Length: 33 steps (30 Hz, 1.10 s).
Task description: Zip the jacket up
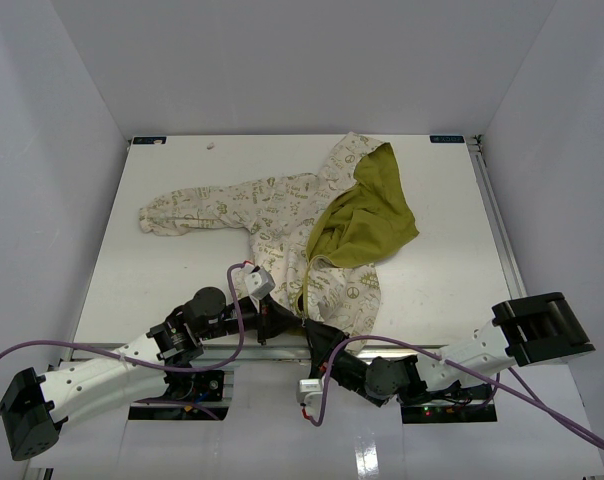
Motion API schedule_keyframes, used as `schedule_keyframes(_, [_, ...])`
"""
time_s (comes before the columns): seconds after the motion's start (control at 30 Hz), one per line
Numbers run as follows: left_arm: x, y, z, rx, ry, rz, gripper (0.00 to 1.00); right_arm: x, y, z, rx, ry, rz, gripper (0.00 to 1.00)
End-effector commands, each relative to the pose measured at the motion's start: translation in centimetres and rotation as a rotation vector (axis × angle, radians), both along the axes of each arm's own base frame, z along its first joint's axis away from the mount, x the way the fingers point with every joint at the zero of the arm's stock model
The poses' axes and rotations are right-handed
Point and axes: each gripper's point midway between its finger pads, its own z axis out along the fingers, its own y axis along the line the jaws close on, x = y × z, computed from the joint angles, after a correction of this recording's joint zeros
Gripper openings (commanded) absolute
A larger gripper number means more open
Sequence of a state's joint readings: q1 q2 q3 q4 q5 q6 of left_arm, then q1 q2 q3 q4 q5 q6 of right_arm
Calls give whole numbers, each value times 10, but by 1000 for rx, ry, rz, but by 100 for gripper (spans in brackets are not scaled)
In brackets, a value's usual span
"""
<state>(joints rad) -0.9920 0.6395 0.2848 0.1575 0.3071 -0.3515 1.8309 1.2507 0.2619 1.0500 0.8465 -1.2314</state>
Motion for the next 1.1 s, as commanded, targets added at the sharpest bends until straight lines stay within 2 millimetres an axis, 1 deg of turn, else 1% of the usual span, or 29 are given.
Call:
schedule_keyframes(0.0, [-4,1,-8,29,10,-20,0,-7,5,38,173,53,32,25])
schedule_keyframes(0.33, [-4,2,-8,31,8,-21,0,-8,9,36,165,46,30,26])
schedule_keyframes(0.5, [-5,1,-7,28,7,-24,0,-9,11,35,151,30,29,29])
schedule_keyframes(0.6, [-5,1,-8,29,7,-24,0,-9,13,36,152,27,31,30])
schedule_keyframes(0.7, [-5,1,-7,27,6,-24,0,-9,13,37,154,26,33,27])
schedule_keyframes(0.97, [-5,1,-8,29,9,-22,0,-10,14,37,144,26,35,16])
schedule_keyframes(1.0, [-5,1,-7,28,8,-23,0,-10,14,37,142,26,35,16])
schedule_keyframes(1.07, [-5,1,-8,28,8,-23,0,-10,15,36,139,25,34,20])
